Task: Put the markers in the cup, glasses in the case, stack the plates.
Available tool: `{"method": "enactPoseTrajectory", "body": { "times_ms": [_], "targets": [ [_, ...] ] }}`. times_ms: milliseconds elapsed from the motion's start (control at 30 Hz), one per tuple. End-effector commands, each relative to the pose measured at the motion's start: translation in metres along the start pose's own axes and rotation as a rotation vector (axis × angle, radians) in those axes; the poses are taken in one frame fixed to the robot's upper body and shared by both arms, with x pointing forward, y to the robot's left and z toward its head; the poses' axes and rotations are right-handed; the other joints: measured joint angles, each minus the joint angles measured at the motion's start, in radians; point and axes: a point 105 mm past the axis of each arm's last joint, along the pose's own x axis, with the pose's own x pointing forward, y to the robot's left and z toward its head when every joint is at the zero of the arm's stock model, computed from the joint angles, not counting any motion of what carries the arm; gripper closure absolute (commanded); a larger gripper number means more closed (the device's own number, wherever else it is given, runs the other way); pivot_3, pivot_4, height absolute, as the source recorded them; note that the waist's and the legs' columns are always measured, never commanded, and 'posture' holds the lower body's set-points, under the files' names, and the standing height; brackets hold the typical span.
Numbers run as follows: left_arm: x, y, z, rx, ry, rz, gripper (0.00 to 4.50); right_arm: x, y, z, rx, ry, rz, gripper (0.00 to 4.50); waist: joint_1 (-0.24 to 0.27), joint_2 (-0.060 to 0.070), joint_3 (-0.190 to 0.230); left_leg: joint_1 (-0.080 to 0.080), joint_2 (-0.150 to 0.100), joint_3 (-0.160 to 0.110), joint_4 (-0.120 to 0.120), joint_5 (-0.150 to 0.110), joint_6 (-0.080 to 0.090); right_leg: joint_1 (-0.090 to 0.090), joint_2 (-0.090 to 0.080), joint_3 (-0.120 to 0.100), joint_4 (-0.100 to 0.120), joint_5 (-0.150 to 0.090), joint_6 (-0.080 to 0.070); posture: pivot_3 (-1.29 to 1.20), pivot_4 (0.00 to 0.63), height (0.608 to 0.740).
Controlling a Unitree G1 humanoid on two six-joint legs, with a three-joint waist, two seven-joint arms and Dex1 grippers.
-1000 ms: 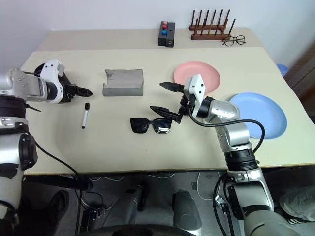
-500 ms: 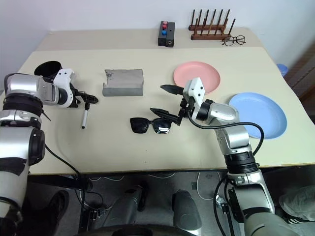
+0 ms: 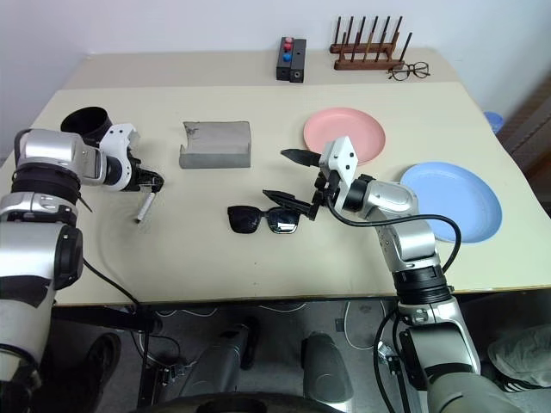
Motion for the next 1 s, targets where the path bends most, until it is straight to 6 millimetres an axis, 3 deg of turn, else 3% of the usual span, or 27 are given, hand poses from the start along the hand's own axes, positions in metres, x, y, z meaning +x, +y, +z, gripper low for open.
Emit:
{"method": "enactPoseTrajectory", "body": {
  "times_ms": [33, 767, 967, 1000],
  "targets": [
    [-0.006, 0.003, 0.005, 0.011, -0.022, 0.013, 4.47, 0.000, -0.002, 0.012, -0.054, -0.026, 0.001, 0.00, 0.000, 0.000, 0.000, 0.000, 0.000, 0.000, 0.000, 0.000, 0.000, 0.000, 0.000, 0.000, 0.000, 0.000, 0.000, 0.00, 0.150, 0.740],
    [-0.049, 0.000, 0.035, 0.096, -0.162, 0.034, 4.47, 0.000, -0.006, 0.013, -0.057, -0.040, -0.009, 0.00, 0.000, 0.000, 0.000, 0.000, 0.000, 0.000, 0.000, 0.000, 0.000, 0.000, 0.000, 0.000, 0.000, 0.000, 0.000, 0.00, 0.150, 0.740],
    [-0.045, 0.001, 0.019, 0.187, -0.097, 0.011, 4.47, 0.001, -0.005, 0.010, -0.059, -0.029, -0.001, 0.00, -0.002, 0.000, 0.000, 0.000, 0.000, 0.000, -0.001, 0.000, 0.000, -0.001, 0.000, 0.000, 0.000, 0.000, 0.000, 0.00, 0.150, 0.740],
    [-0.044, 0.003, 0.016, 0.234, -0.089, 0.016, 4.07, 0.001, -0.005, 0.010, -0.059, -0.027, -0.001, 0.00, -0.002, 0.000, 0.000, 0.000, 0.000, 0.000, -0.001, 0.000, 0.000, -0.001, 0.000, 0.000, 0.000, 0.000, 0.000, 0.00, 0.150, 0.740]
  ]
}}
